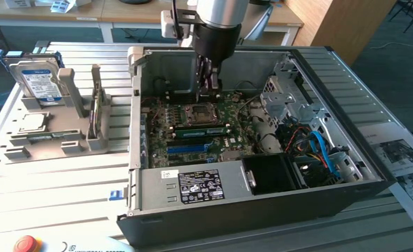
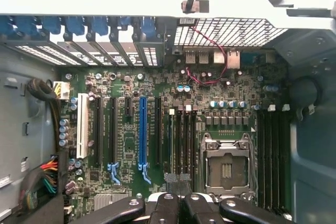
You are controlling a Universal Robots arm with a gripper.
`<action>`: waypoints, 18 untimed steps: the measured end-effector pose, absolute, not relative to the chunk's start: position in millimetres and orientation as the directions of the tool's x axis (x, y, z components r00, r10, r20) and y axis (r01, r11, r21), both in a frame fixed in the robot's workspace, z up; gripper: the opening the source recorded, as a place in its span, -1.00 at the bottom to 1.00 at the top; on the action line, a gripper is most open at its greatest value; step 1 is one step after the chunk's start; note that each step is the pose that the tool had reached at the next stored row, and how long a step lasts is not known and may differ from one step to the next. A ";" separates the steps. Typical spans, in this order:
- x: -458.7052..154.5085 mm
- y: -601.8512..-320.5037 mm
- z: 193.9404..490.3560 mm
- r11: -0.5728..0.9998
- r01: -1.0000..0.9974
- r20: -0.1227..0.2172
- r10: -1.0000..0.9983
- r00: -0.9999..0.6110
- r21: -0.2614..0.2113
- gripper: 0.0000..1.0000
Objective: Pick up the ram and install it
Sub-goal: 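Press down the ram until it locks into place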
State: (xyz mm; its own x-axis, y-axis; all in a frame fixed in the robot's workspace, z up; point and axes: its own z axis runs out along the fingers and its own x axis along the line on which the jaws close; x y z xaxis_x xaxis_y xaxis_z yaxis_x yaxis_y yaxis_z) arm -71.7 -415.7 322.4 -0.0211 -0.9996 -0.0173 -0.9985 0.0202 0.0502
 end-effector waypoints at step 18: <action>-71.7 -415.7 327.8 0.020 -0.999 -0.017 -1.000 -0.021 0.050 -0.79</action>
